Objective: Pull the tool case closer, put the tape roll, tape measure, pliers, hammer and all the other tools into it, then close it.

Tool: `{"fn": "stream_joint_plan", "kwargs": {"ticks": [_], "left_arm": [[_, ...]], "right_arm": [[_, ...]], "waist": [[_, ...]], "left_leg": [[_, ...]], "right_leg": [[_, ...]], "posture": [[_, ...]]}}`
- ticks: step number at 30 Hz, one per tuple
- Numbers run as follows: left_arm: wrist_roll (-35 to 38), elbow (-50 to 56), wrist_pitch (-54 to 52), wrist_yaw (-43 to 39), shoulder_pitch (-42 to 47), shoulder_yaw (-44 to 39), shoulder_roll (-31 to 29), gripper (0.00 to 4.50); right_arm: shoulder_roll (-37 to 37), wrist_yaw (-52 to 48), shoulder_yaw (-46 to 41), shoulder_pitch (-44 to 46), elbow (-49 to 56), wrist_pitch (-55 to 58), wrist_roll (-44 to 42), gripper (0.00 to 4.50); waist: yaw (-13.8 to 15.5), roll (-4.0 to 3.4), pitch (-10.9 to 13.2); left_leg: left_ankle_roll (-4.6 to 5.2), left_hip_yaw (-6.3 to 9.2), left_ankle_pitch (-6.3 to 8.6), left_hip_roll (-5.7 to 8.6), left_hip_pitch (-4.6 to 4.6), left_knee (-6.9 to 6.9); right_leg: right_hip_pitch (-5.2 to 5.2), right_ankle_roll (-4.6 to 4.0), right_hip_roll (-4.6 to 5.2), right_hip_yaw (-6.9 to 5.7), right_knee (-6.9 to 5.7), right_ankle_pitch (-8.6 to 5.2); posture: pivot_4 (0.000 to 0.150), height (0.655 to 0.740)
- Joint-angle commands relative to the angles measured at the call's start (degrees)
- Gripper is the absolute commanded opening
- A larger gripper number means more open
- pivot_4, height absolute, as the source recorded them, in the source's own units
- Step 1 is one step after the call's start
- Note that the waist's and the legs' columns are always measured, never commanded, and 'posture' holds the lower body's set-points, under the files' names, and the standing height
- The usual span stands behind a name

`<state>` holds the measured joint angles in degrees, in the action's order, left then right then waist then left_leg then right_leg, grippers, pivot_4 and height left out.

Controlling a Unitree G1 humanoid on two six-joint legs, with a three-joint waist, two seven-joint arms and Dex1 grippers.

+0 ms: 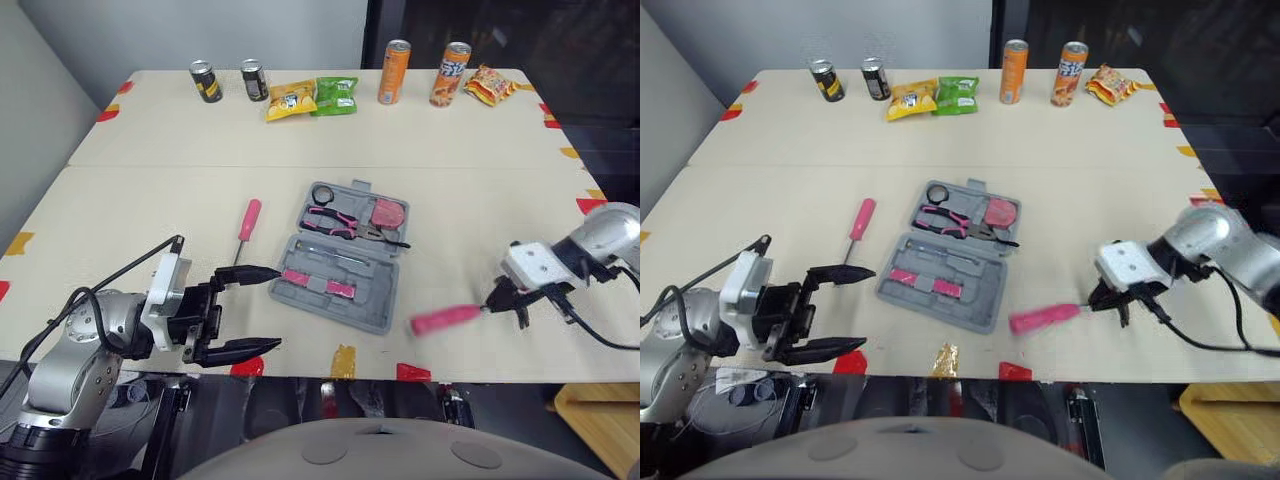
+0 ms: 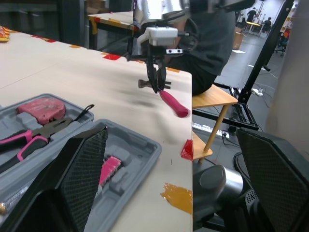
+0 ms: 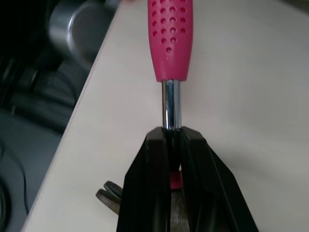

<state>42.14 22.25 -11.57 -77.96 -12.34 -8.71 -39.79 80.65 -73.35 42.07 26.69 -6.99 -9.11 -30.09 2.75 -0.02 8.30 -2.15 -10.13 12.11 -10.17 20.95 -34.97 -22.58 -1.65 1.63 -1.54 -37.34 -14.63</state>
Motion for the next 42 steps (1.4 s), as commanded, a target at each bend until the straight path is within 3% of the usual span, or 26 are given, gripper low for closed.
{"fn": "stream_joint_plan", "kwargs": {"ticks": [1, 5, 10, 17, 23, 25, 35, 39, 42], "left_arm": [[1.13, 1.81, -1.08, 1.42, 1.17, 0.04, 0.08, 4.5], [1.46, 1.37, -1.87, 2.09, 2.41, 0.28, 0.0, 4.5], [1.65, 1.21, -2.83, 2.73, 3.55, 0.59, 0.07, 4.5], [1.42, 0.4, -3.62, 2.74, 5.13, 1.37, 0.28, 4.5], [1.17, 0.27, -4.01, 2.81, 5.87, 1.91, 0.48, 4.5], [1.11, 0.22, -4.03, 2.78, 5.93, 2.05, 0.5, 4.5], [1.46, -0.46, -4.32, 2.35, 5.71, 1.3, 0.46, 4.5], [1.51, -1.37, -4.54, 2.01, 6.82, 1.51, 0.6, 4.5], [1.57, -1.77, -4.81, 1.8, 7.82, 1.97, 0.79, 4.5]], "right_arm": [[5.79, 22.72, -11.68, -10.49, 14.94, 20.88, -13.62, 0.01], [5.77, 49.07, -24.79, -22.85, 27.58, 38.91, -31.43, 0.01], [-1.51, 80.68, -35.79, -34.73, 39.58, 48.16, -48.85, 0.01], [-14.04, 105.05, -38.71, -37.92, 44.49, 51.52, -58.05, 0.01], [-22.09, 106.85, -38.19, -35.48, 39.72, 54.57, -53.82, 0.01], [-23.64, 103.59, -38.38, -35.77, 38.4, 55.39, -50.65, 0.96], [-26.61, 85.73, -49.1, -45.17, 46.61, 51.67, -37.32, 4.42], [-29.86, 83.43, -48.35, -47.44, 48.77, 50.44, -29.75, 4.47], [-34.18, 81.73, -46.16, -45.94, 47.03, 49.05, -23.75, 4.47]], "waist": [[0.31, -0.04, 0.01], [0.55, -0.11, 0.02], [1.42, -0.07, 0.0], [2.21, -0.05, 0.02], [2.05, -0.02, 0.03], [2.0, -0.02, 0.03], [2.32, 0.0, 0.02], [2.32, 0.03, 0.0], [2.27, 0.05, -0.02]], "left_leg": [[-0.01, 0.0, 0.01, -0.01, 0.01, 0.05], [-0.09, -0.01, 0.01, -0.02, -0.09, 0.19], [-0.23, -0.05, 0.02, -0.02, -0.02, 0.25], [-0.89, -0.12, 0.33, 0.08, -0.01, 0.27], [-0.93, -0.12, 0.34, 0.18, 0.0, 0.27], [-0.94, -0.1, 0.34, 0.19, 0.03, 0.27], [-0.93, -0.07, 0.33, 0.35, 0.06, 0.27], [-0.92, -0.05, 0.33, 0.35, 0.03, 0.28], [-0.9, -0.04, 0.33, 0.39, 0.04, 0.27]], "right_leg": [[-0.01, 0.0, -0.01, 0.0, 0.02, 0.0], [0.0, -0.01, -0.06, 0.01, 0.15, 0.0], [-0.03, 0.05, -0.06, 0.04, 0.3, 0.0], [-0.09, 0.35, -0.03, 0.16, 0.35, 0.06], [-0.09, 0.63, 0.02, 0.23, 0.34, 0.18], [-0.09, 1.11, 0.02, 0.23, 0.35, 0.45], [-0.07, 1.25, 0.2, 0.23, 0.4, 0.47], [-0.06, 1.23, 0.19, 0.23, 0.39, 0.46], [-0.06, 0.68, 0.22, 0.23, 0.39, 0.14]], "posture": [[0.15, 0.74], [0.15, 0.74], [0.15, 0.74], [0.15, 0.74], [0.15, 0.74], [0.15, 0.74], [0.15, 0.74], [0.15, 0.74], [0.15, 0.74]]}}
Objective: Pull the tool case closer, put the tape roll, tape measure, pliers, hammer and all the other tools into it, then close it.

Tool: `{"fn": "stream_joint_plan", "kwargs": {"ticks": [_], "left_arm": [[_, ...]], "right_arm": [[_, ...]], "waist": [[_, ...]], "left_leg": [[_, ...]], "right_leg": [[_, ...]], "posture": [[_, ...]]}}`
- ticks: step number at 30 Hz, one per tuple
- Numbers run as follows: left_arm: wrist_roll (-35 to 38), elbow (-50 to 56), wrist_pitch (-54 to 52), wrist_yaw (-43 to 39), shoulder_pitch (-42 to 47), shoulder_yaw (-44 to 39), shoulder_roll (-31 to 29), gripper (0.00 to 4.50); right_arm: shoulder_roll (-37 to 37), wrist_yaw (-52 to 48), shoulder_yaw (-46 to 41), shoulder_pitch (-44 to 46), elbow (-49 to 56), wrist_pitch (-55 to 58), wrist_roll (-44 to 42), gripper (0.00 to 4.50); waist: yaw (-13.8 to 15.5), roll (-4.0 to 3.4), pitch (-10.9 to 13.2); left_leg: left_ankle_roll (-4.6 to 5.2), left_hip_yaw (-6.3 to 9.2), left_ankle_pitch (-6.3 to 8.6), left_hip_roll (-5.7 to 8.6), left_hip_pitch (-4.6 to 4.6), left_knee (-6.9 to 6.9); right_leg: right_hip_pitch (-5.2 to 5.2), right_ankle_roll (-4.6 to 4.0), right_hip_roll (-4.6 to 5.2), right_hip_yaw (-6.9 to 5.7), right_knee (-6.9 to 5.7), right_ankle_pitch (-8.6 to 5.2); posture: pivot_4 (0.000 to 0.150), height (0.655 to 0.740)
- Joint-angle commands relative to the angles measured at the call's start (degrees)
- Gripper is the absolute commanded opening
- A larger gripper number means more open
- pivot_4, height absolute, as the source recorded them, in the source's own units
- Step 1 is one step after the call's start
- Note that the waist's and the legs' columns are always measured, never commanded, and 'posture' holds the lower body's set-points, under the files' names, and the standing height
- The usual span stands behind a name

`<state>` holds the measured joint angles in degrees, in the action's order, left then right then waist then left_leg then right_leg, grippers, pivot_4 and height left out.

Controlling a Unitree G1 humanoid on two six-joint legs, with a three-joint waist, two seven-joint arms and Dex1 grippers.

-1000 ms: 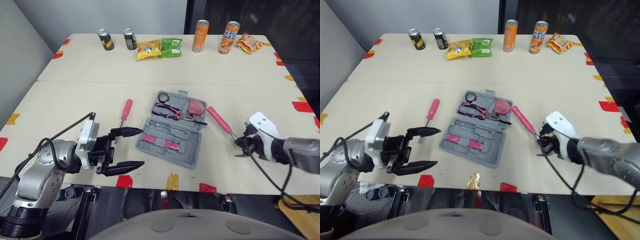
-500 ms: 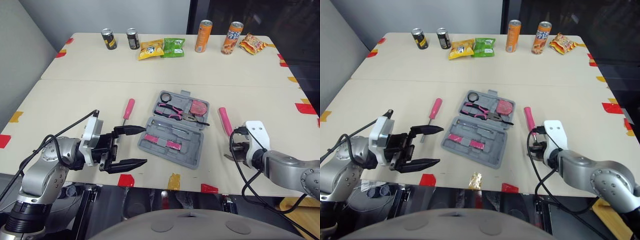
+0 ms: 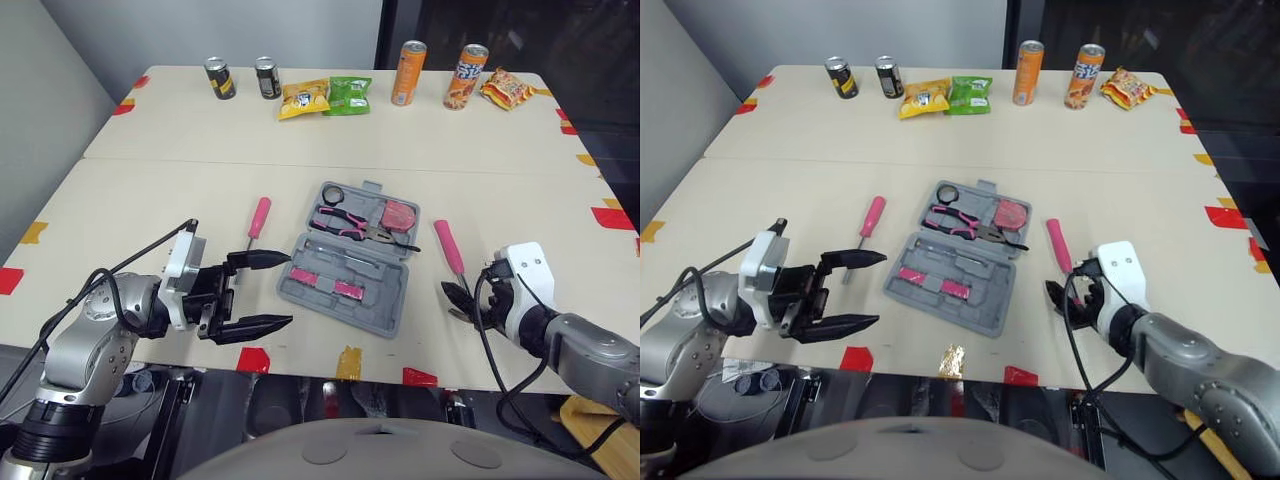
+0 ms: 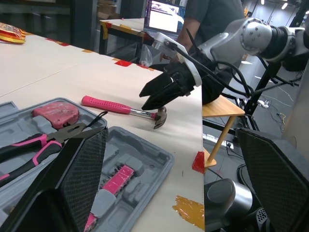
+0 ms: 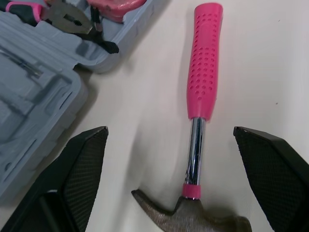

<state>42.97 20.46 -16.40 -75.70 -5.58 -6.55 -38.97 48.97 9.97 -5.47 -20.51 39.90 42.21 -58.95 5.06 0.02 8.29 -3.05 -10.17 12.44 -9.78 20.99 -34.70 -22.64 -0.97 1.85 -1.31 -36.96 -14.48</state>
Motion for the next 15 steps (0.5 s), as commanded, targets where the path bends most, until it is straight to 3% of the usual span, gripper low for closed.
{"fn": "stream_joint_plan", "kwargs": {"ticks": [1, 10, 15], "left_arm": [[0.73, -0.15, -0.06, -0.54, 1.35, -0.12, -0.01, 4.5], [0.42, -1.25, 0.12, -1.53, 2.64, 0.04, -0.17, 4.5], [0.44, -1.21, 0.26, -1.77, 2.44, -0.3, -0.2, 4.5]], "right_arm": [[-3.66, -2.32, 2.18, 1.71, -0.68, -2.73, 7.42, 4.47], [-11.51, -9.74, 4.92, 3.29, -10.21, -6.09, 21.46, 4.47], [-14.56, -13.11, 5.28, 3.1, -12.63, -6.64, 26.09, 2.9]], "waist": [[-0.11, 0.01, -0.01], [-0.65, 0.02, -0.03], [-1.2, 0.03, -0.07]], "left_leg": [[0.0, 0.0, 0.0, 0.01, 0.0, -0.02], [0.02, 0.0, -0.01, 0.04, 0.03, -0.01], [0.02, 0.02, -0.01, 0.03, -0.03, -0.01]], "right_leg": [[0.0, 0.0, 0.0, 0.02, -0.01, 0.0], [0.0, -0.01, 0.02, 0.02, 0.01, 0.0], [0.05, -0.07, 0.02, 0.01, -0.03, -0.02]], "posture": [[0.15, 0.74], [0.15, 0.74], [0.15, 0.74]]}}
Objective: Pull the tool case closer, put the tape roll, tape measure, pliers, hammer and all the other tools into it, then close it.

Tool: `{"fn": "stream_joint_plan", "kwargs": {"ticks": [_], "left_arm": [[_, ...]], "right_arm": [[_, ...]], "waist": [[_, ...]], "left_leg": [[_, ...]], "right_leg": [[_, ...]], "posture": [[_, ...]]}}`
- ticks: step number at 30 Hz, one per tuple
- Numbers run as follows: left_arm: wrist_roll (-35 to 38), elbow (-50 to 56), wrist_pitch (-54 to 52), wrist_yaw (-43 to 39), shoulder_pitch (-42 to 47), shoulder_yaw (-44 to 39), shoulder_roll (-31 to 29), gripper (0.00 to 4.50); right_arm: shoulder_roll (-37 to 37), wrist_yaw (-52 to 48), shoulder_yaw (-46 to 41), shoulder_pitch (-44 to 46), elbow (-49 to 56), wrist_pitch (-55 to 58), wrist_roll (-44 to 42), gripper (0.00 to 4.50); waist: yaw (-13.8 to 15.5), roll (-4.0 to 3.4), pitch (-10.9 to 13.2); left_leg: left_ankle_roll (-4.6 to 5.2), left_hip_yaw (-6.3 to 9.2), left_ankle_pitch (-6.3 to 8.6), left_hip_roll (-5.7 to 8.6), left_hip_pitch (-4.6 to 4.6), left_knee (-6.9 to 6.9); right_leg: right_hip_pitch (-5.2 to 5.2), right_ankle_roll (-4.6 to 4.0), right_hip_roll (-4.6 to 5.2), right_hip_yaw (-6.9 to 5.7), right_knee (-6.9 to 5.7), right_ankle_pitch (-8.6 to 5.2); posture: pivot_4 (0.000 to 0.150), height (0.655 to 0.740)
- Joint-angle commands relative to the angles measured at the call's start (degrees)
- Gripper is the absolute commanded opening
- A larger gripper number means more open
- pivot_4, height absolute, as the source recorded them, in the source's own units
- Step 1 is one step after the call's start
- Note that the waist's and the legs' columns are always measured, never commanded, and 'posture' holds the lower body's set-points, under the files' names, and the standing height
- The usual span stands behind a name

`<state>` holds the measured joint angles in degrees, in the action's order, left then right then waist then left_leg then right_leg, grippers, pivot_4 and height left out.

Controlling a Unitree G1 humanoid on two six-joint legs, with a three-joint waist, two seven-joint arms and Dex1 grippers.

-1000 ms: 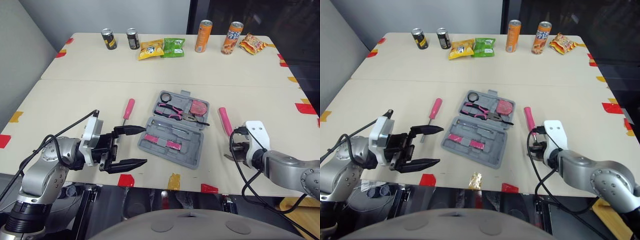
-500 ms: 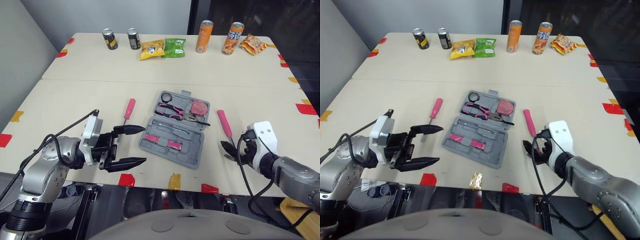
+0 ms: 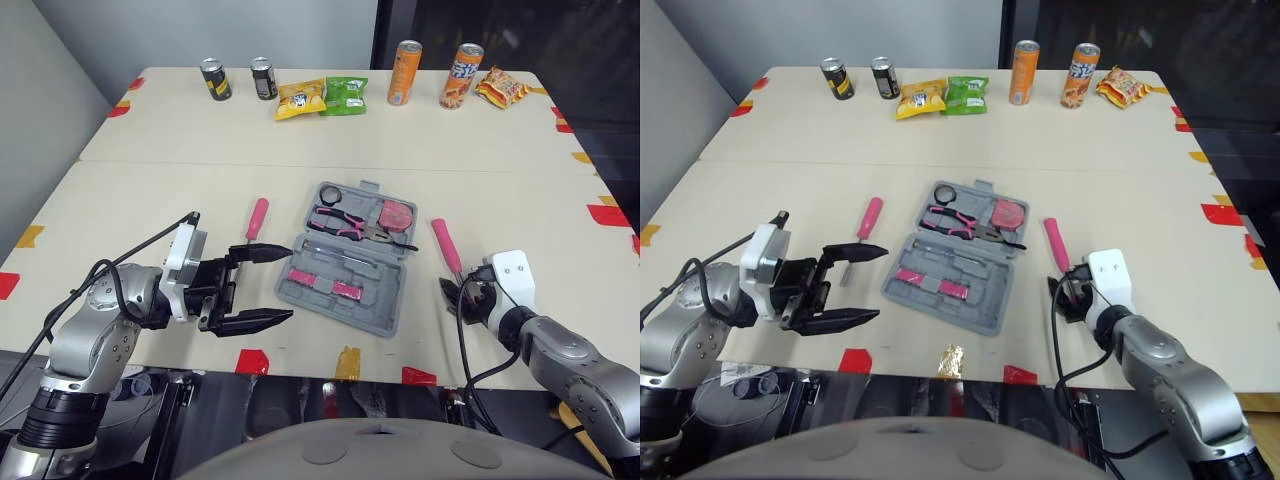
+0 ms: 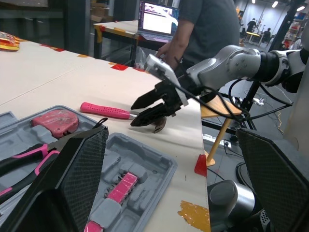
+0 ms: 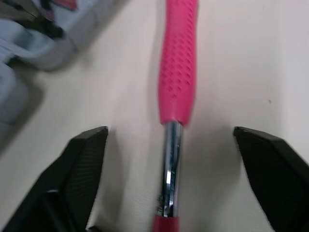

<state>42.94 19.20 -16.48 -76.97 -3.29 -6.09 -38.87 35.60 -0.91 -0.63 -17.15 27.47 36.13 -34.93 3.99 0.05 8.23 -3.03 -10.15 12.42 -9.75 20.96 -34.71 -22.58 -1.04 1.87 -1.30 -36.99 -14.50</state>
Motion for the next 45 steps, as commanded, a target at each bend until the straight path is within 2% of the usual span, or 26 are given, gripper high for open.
{"fn": "stream_joint_plan", "kwargs": {"ticks": [1, 8, 9, 17, 22, 28, 31, 35, 41, 45], "left_arm": [[0.54, 0.09, 0.38, -0.58, 0.05, -0.91, -0.33, 4.5], [0.92, 0.06, 0.65, -1.43, 0.46, -1.19, -0.43, 4.5], [0.94, 0.04, 0.69, -1.63, 0.58, -1.19, -0.46, 4.5], [1.44, 0.1, -0.35, -2.56, 1.98, -0.95, -0.82, 4.5], [2.42, 0.79, -1.2, -1.12, 0.9, -3.15, -1.18, 4.5], [3.85, -1.42, 0.95, 1.73, -0.4, -9.37, 0.17, 4.5], [8.34, -5.17, -4.08, -1.03, 2.33, -12.09, -3.15, 4.5], [8.22, -10.23, -5.01, -5.32, 3.92, -13.78, -6.47, 4.5], [4.23, -16.62, -2.32, -10.66, 4.38, -16.16, -10.77, 4.5], [2.53, -17.71, -0.84, -12.67, 2.36, -16.9, -12.03, 4.5]], "right_arm": [[-1.79, -2.83, 0.74, -0.42, -0.34, -0.74, 2.87, 2.62], [-4.03, -6.53, 1.04, -0.97, -0.67, -1.36, 7.62, 0.18], [-4.05, -7.19, 0.93, -1.05, -0.56, -1.61, 8.22, 0.03], [-2.79, -13.78, -5.18, -0.43, 2.02, -2.06, 8.0, 0.03], [3.94, -21.61, -10.28, 1.58, 9.32, 1.64, 3.26, 0.03], [13.53, -26.87, -11.57, 12.11, 17.52, 12.51, -5.89, 0.03], [18.01, -28.36, -7.53, 21.22, 20.05, 20.1, -10.84, 0.03], [21.59, -30.54, 2.33, 35.77, 20.76, 30.19, -14.27, 0.03], [16.72, -32.0, 22.68, 57.27, 15.42, 40.6, -8.98, 0.03], [11.14, -33.03, 29.2, 65.21, 11.02, 44.34, -7.36, 0.03]], "waist": [[-0.28, 0.0, 0.0], [-1.01, 0.01, -0.01], [-1.03, 0.01, -0.01], [-1.04, -0.04, 0.01], [-1.17, -0.08, 0.03], [-1.41, -0.09, 0.04], [-1.06, -0.12, 0.11], [-0.89, -0.11, 0.12], [-1.09, -0.04, 0.17], [-1.0, -0.05, 0.17]], "left_leg": [[0.0, 0.0, 0.0, 0.0, 0.0, 0.0], [0.03, 0.01, -0.01, -0.01, -0.03, 0.0], [0.03, 0.02, -0.01, -0.01, -0.03, 0.0], [0.1, 0.01, -0.04, -0.01, -0.02, -0.01], [0.57, 0.0, -0.31, 0.0, -0.02, -0.01], [0.59, 0.09, -0.32, -0.02, -0.09, 0.03], [0.59, 0.11, -0.32, -0.02, -0.23, 0.04], [0.57, 0.02, -0.32, 0.02, -0.87, 0.24], [0.53, -0.04, -0.33, 0.01, -0.83, 0.38], [0.26, -0.05, -0.41, 0.0, -0.79, 0.48]], "right_leg": [[0.0, -0.01, 0.0, 0.0, 0.0, 0.0], [0.02, -0.06, -0.01, -0.01, -0.03, 0.0], [0.02, -0.07, -0.01, 0.0, -0.03, -0.01], [0.02, -0.09, 0.01, -0.01, -0.03, -0.01], [0.02, -0.09, 0.01, 0.0, -0.03, 0.0], [0.09, -0.14, -0.03, -0.06, -0.06, 0.0], [0.19, -0.16, -0.03, -0.09, -0.06, 0.0], [0.63, -0.23, -0.03, 0.0, 0.02, -0.09], [0.52, -0.3, -0.06, 0.03, 0.07, -0.13], [0.45, -0.38, -0.07, 0.03, 0.04, -0.18]], "posture": [[0.15, 0.74], [0.15, 0.74], [0.15, 0.74], [0.15, 0.74], [0.15, 0.74], [0.15, 0.74], [0.15, 0.74], [0.15, 0.74], [0.15, 0.74], [0.15, 0.74]]}}
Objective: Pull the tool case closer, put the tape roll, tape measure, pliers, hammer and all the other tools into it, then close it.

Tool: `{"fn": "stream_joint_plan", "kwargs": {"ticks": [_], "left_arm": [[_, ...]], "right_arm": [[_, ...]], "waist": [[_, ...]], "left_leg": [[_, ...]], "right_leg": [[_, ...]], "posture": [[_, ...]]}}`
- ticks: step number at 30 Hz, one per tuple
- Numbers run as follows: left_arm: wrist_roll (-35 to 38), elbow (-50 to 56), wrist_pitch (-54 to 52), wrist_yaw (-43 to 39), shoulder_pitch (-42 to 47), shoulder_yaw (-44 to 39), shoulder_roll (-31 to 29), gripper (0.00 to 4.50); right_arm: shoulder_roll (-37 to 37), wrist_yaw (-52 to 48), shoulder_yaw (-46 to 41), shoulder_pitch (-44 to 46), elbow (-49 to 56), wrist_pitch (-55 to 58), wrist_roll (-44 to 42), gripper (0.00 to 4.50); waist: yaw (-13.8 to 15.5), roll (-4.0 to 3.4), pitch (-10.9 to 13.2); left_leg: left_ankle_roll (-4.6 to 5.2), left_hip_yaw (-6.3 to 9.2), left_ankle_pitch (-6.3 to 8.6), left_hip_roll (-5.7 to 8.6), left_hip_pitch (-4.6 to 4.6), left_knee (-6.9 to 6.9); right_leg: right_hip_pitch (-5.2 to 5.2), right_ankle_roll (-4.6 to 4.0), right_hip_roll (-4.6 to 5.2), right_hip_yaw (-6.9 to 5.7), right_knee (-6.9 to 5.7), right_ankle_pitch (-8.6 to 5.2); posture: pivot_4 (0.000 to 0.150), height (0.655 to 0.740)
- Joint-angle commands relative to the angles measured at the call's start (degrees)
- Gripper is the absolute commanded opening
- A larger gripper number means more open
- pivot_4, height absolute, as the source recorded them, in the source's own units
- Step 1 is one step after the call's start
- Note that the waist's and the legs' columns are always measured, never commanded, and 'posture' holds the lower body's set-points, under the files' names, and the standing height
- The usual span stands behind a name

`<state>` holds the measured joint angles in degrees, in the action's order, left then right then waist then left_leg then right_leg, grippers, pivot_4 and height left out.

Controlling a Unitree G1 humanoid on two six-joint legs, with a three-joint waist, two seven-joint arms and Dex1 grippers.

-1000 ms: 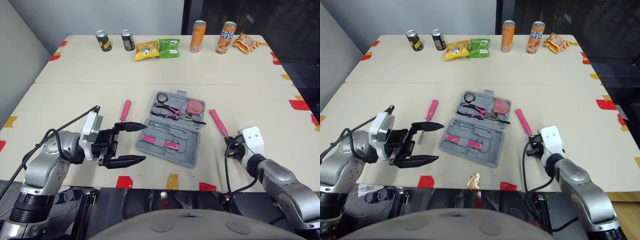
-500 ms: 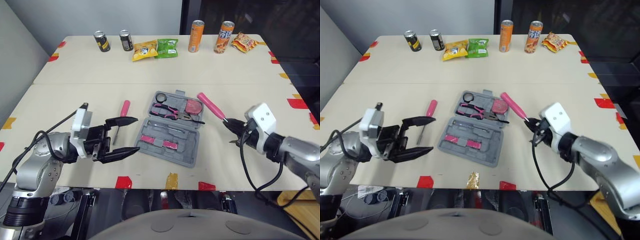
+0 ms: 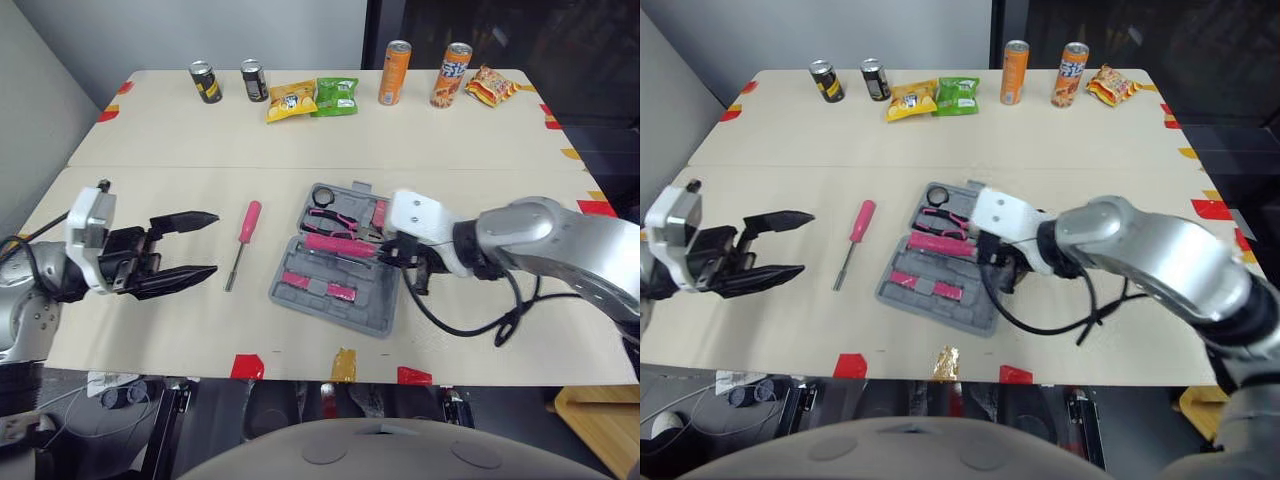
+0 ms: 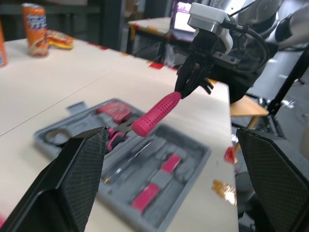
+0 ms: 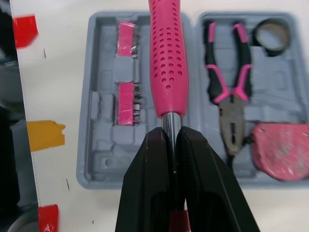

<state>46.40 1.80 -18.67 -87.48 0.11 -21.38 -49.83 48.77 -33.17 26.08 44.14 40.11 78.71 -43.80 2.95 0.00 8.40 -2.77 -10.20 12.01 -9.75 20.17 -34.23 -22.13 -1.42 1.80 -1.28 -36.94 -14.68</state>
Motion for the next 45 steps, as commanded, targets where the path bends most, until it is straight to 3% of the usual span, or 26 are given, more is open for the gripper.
{"fn": "stream_joint_plan", "kwargs": {"ticks": [1, 9, 30, 42, 45], "left_arm": [[-1.08, -0.3, 1.49, -2.29, -1.32, -1.66, -1.1, 4.5], [-1.78, 1.29, 2.68, -2.14, -4.77, -2.1, -0.35, 4.5], [-3.0, -4.68, 6.91, -5.02, -4.36, 0.61, -0.68, 4.5], [-1.87, -7.16, 10.14, -5.02, -5.09, 2.8, -1.85, 4.5], [-1.52, -7.59, 10.75, -5.02, -5.36, 3.28, -2.09, 4.5]], "right_arm": [[-2.81, -0.93, 3.26, 4.77, -2.24, 2.33, 1.83, 0.03], [-9.09, 1.17, 8.37, 5.67, -6.38, 5.61, 5.92, 0.03], [-17.76, 3.88, 13.23, 0.3, -15.47, 1.13, 16.03, 0.03], [-22.23, 2.77, 12.65, -1.74, -18.64, 0.45, 17.64, 0.03], [-23.47, 3.46, 11.16, -2.7, -19.06, -0.5, 18.28, 1.27]], "waist": [[0.13, 0.0, 0.0], [1.1, 0.08, -0.01], [0.88, 0.15, -0.05], [0.75, 0.16, -0.06], [0.77, 0.16, -0.06]], "left_leg": [[-0.06, 0.0, -0.01, 0.0, 0.0, 0.0], [-0.8, 0.0, 0.18, -0.01, 0.02, 0.02], [-0.92, 0.0, 0.16, -0.06, -0.04, 0.02], [-0.96, 0.0, 0.17, -0.08, -0.06, 0.03], [-0.97, 0.0, 0.18, -0.09, -0.06, 0.04]], "right_leg": [[0.0, 0.0, 0.0, 0.0, -0.01, 0.0], [-0.02, 0.0, 0.0, -0.01, -0.02, 0.0], [-0.03, 0.0, -0.04, 0.01, -0.13, 0.0], [-0.05, -0.01, -0.07, 0.01, -0.18, 0.0], [-0.05, -0.02, -0.08, 0.01, -0.18, 0.0]], "posture": [[0.15, 0.74], [0.15, 0.74], [0.15, 0.74], [0.15, 0.74], [0.15, 0.74]]}}
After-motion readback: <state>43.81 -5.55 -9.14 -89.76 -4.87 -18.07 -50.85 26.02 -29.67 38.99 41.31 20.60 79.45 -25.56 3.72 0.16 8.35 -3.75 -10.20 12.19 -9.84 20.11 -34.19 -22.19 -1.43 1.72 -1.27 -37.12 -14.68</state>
